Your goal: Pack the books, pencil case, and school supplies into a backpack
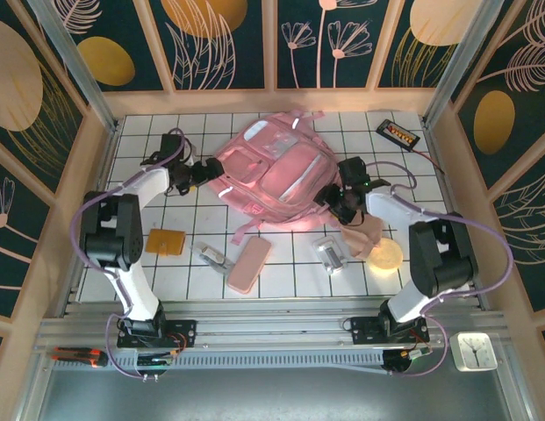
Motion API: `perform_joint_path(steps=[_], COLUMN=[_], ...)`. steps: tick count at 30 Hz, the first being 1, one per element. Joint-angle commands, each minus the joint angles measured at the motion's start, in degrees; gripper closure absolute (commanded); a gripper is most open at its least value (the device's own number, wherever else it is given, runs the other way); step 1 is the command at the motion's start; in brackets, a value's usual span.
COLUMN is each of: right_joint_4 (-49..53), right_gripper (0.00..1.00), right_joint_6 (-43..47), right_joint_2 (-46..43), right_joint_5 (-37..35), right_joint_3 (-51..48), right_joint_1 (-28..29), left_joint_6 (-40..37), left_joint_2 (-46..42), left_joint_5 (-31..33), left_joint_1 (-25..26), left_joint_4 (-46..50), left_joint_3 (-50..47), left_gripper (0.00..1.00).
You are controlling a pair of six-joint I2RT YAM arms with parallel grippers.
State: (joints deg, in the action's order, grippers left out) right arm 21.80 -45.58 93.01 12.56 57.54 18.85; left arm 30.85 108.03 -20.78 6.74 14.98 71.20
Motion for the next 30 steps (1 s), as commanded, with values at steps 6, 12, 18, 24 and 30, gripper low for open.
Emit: perform_joint_path(steps=[6, 12, 18, 24, 30], right_joint_4=[-4.0, -4.4, 2.1, 7.6, -2.6], right_gripper=[0.46, 0.55, 0.39, 0.26, 0.30], right_joint_6=[3.9, 8.6, 16.4, 13.9, 5.6], right_joint_2=[9.6, 16.3, 21.0, 4.9, -8.2], right_joint_5=[1.7, 1.8, -2.3, -5.4, -1.3], right_joint_3=[11.6, 19.3, 32.5, 20.4, -1.0], right_joint_1=[-1.4, -3.5, -5.8, -0.9, 10.5], left_joint_6=[9.0, 14.1, 24.2, 39.5, 43.7], left_joint_2=[6.6, 10.7, 5.5, 2.2, -0.2], left_joint_5=[-9.4, -13.8, -16.8, -14.6, -13.8], left_joint_1=[0.2, 1.2, 3.7, 8.4, 10.3], left_joint_4=[-14.3, -21.4, -30.9, -46.2, -49.1], left_joint_3=[-2.7, -2.6, -8.5, -15.1, -18.5], left_gripper=[0.13, 0.76, 0.95, 0.95, 0.97])
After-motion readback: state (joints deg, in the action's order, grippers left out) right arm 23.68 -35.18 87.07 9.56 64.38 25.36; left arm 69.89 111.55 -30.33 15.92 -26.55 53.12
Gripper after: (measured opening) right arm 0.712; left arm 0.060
